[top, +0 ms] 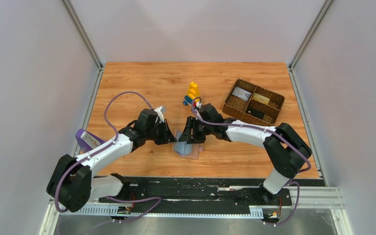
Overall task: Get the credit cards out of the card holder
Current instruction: Remove the credit card from the card holder.
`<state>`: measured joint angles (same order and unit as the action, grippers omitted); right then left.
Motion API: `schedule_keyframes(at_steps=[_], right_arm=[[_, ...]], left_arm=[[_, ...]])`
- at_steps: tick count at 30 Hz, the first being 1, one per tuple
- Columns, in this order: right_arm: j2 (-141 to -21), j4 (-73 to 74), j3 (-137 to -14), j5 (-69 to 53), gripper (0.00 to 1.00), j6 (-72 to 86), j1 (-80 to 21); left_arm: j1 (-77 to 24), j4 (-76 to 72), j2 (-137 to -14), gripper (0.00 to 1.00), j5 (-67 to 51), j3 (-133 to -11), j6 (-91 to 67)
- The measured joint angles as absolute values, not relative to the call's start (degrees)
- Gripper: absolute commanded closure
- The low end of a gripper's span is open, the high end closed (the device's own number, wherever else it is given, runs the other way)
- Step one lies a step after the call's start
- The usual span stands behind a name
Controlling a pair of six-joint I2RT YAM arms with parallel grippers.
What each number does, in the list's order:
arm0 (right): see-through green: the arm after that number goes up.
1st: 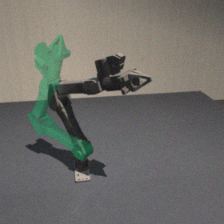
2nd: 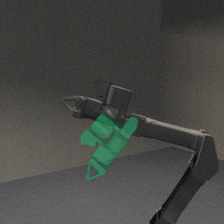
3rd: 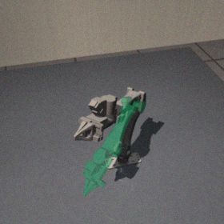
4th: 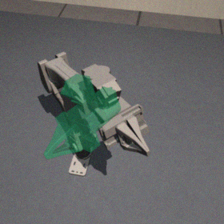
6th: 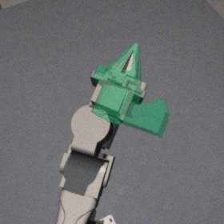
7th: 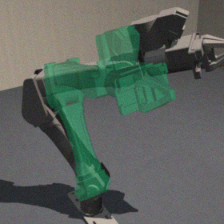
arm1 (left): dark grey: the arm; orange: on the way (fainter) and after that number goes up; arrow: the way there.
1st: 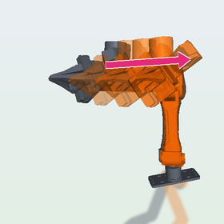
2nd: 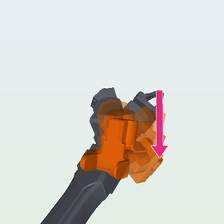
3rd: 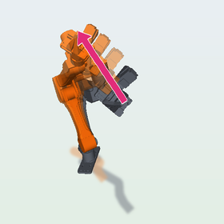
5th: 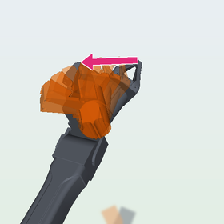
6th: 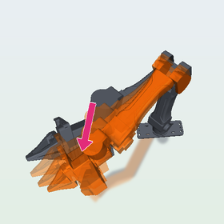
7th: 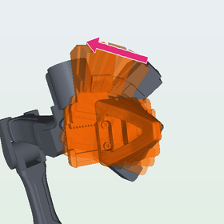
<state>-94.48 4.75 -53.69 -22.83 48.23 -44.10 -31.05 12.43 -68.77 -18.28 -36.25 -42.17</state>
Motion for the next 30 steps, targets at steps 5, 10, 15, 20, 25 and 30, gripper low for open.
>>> schedule_keyframes(at_steps=[5, 10, 15, 20, 25, 30], right_arm=[[-96.3, 4.5, -53.7, -23.1, 0.5, 48.9, -44.1], [-96.6, 3.6, -53.7, -23.4, 0.48, 49.4, -44.1], [-97.2, 3.4, -53.7, -23.7, 0.49, 49.7, -44.1], [-98.0, 3.6, -53.7, -23.3, 0.54, 49.7, -44.1], [-98.5, 4.1, -53.7, -22.1, 0.55, 49.6, -44.1], [-98.5, 5.4, -53.7, -20.3, 0.57, 49.1, -44.1]], left_arm=[[-31.0, 12.4, -68.8, 1.0, -18.3, -36.2, -42.2], [-31.0, 12.4, -68.8, 1.0, -18.3, -36.2, -42.2], [-31.0, 12.4, -68.6, 1.0, -18.3, -35.9, -42.3], [-31.0, 12.4, -68.4, 1.0, -18.3, -35.6, -42.3], [-31.0, 12.4, -68.1, 1.0, -18.3, -35.5, -42.3], [-31.0, 12.4, -67.8, 1.0, -18.3, -35.5, -42.3]])
